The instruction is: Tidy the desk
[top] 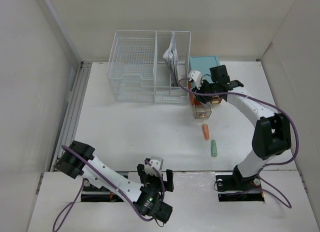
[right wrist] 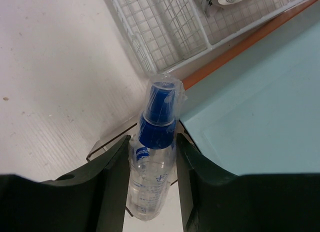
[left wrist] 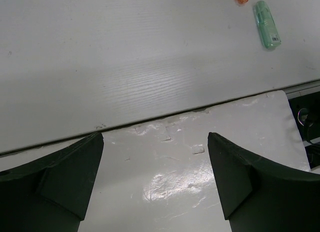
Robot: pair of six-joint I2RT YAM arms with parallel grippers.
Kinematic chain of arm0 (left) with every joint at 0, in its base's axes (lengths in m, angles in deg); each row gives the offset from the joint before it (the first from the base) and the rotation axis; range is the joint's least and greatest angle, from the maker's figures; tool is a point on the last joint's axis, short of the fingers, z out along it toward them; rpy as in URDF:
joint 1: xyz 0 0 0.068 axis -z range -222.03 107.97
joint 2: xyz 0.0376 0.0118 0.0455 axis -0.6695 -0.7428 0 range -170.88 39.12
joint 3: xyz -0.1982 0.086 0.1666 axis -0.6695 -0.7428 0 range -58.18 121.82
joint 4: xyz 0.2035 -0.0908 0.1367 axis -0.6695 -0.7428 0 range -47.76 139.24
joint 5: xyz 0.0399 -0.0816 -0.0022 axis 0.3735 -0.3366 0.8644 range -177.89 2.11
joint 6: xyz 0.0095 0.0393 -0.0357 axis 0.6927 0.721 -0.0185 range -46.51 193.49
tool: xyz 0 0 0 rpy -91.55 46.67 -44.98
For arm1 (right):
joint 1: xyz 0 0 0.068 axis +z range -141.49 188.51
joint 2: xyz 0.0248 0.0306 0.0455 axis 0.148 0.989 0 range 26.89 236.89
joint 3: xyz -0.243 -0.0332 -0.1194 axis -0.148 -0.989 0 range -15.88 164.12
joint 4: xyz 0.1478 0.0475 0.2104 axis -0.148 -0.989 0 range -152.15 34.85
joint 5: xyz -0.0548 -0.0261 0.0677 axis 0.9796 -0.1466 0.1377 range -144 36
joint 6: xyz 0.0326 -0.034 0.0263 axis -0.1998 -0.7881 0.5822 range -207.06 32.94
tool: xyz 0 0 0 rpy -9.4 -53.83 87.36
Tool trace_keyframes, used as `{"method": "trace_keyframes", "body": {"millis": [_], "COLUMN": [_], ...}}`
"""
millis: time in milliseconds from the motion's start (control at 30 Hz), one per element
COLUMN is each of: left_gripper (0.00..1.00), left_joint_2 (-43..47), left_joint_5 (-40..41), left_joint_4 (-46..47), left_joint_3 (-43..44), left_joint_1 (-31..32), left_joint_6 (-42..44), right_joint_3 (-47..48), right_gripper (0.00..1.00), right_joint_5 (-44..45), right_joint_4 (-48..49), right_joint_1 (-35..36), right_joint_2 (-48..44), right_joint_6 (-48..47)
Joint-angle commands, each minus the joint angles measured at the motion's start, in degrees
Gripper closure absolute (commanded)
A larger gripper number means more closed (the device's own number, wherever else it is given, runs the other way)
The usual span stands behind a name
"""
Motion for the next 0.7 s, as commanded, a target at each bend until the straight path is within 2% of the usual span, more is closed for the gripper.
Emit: {"method": "trace_keyframes", "body": {"millis": [0, 200, 433, 533, 667], "left_gripper": [0.17, 0.17, 0.17, 0.17, 0.17], "left_joint_2": [-0.01, -0.01, -0.54, -0.54, -1.06], "left_joint_5": [2.7, 2.7, 2.7, 2.7, 2.7], "left_joint_4": [-3.33, -3.33, -3.33, -3.33, -3.33], "left_joint_3": [-0.41, -0.41, -0.41, 0.11, 0.12], "left_joint_1": [0.31, 0.31, 0.31, 0.31, 0.31], "left_joint_6": [-15.99, -15.99, -15.46, -15.46, -15.46], "right_joint_3": [1.22, -0.01, -2.3, -3.52, -4.67], "right_gripper": [0.78, 0.66, 0.6, 0.6, 0.72], "right_joint_5": [-1.1, -1.1, -1.63, -1.63, -2.15], "right_joint_4": [-2.54, -4.47, -4.47, -4.47, -4.47], "right_joint_1": [-0.65, -0.65, -0.65, -0.65, -0.65], "right_joint_2": [-0.17, -1.23, -4.82, -5.88, -5.88], "right_joint_6": [-1.24, -1.24, -1.24, -1.24, -0.63]}}
